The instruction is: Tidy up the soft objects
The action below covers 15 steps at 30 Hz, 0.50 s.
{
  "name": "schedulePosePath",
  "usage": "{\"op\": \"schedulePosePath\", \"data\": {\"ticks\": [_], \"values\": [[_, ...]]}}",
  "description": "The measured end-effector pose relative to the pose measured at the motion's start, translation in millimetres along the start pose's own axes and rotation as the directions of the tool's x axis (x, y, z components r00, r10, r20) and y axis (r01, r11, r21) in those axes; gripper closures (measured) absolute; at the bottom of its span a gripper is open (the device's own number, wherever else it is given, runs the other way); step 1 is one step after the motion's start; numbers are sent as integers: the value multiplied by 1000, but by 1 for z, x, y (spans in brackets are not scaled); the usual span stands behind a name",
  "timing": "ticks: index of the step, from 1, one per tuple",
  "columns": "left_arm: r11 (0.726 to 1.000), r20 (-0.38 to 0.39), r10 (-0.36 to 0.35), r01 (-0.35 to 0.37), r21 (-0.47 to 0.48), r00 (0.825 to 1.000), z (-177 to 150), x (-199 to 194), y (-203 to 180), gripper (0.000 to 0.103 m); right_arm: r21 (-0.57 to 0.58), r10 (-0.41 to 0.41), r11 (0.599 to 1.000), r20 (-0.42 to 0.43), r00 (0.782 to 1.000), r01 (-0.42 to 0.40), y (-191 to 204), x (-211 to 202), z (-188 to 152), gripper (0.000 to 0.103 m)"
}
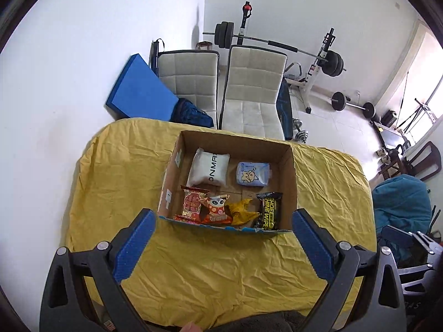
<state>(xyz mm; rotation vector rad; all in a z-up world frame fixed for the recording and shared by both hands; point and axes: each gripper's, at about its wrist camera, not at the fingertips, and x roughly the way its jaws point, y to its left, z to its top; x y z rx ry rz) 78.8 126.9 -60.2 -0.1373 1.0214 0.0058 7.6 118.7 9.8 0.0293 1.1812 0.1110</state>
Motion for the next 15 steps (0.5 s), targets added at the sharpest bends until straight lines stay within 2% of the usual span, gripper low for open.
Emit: {"op": "schedulePosePath", "data": {"ticks": [5, 10, 15], "values": [[1000, -11, 0, 0, 6, 1000, -12, -16, -5, 2, -21, -25, 999, 25, 999, 25, 5, -23, -7, 0], [999, 4, 53, -53, 11, 999, -16, -24, -4, 2, -1, -94, 995, 92, 991, 95, 1, -38, -4, 0], [998, 29, 62, -62, -3, 998, -16, -33, 0, 2, 10, -113, 994, 127, 985, 113, 0, -48, -1, 0]]}}
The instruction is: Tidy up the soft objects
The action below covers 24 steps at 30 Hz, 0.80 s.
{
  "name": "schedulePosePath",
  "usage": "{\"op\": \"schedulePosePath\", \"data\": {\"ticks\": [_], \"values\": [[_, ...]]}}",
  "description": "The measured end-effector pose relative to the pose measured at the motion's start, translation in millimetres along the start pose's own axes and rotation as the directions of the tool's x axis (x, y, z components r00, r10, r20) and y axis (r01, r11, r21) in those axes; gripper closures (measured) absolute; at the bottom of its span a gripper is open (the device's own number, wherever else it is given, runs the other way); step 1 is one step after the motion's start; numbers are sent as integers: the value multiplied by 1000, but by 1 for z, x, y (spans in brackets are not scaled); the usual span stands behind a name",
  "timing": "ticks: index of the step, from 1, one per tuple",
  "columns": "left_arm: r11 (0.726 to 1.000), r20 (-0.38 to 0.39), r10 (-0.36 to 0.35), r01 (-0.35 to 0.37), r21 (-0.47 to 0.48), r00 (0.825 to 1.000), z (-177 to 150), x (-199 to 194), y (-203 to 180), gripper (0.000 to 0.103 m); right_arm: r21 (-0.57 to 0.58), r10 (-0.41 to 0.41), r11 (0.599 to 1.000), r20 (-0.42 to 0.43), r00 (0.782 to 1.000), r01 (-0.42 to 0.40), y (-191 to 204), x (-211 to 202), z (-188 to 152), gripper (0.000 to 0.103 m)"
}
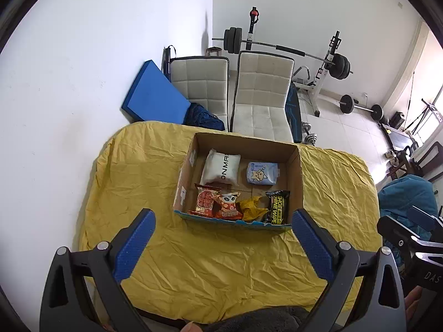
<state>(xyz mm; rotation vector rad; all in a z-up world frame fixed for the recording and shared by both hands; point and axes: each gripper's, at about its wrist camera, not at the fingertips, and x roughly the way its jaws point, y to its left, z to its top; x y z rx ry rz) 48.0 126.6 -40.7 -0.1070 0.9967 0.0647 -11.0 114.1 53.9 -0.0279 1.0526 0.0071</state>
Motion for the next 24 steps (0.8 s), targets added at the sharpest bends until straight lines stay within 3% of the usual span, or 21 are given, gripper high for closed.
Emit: {"op": "schedulePosePath", "data": {"ticks": [10, 24], "values": [[1000, 39, -4, 4, -3, 999, 0, -14, 1, 2, -5, -29, 1000, 22, 999, 29, 1, -8, -1, 0], [999, 20, -32, 32, 32, 999, -7, -24, -9, 2, 32, -81, 996, 41, 996, 80, -5, -31, -12, 0]]}}
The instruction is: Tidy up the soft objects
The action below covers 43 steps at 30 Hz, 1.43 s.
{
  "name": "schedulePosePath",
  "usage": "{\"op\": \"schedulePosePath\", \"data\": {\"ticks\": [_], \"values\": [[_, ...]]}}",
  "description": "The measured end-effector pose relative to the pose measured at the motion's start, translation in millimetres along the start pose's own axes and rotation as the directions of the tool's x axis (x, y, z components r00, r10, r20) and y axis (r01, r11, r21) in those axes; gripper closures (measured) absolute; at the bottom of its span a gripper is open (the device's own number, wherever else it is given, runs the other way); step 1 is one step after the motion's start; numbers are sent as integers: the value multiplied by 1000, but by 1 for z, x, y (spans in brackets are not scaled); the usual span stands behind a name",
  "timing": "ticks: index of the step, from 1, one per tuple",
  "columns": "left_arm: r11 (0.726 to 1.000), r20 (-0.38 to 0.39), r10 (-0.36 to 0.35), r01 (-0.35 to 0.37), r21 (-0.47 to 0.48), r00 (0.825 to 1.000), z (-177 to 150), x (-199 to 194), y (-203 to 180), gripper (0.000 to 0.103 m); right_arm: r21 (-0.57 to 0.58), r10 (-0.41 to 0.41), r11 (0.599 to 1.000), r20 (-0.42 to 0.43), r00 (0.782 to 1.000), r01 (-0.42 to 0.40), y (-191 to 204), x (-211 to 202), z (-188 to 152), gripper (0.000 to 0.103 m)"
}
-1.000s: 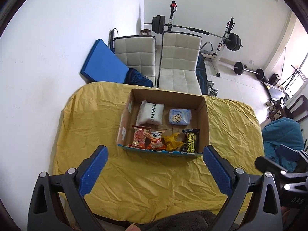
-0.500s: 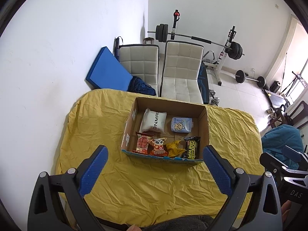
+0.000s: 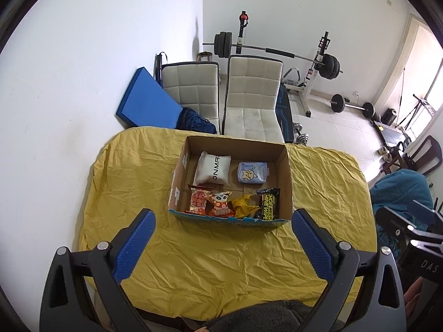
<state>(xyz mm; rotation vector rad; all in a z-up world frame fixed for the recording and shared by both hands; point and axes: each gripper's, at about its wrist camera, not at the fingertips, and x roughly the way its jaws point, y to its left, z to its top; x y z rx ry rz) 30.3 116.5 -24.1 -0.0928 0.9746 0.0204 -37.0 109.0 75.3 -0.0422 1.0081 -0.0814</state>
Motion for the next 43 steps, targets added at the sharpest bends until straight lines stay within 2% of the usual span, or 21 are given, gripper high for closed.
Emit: {"op": "schedulePosePath", "data": {"ticks": [6, 14, 43], "values": [[1000, -15, -6, 7, 26, 1000, -5, -2, -7, 2, 8, -19, 1000, 22, 1000, 19, 0, -11, -4, 0], [1000, 10, -5, 5, 22, 1000, -5, -10, -8, 2, 15, -27, 1000, 45, 999, 27, 0, -21, -5, 0], [1000, 27, -5, 5, 18, 1000, -4, -11, -6, 2, 42, -55, 998, 62, 997, 53, -9, -23, 0, 0]]}}
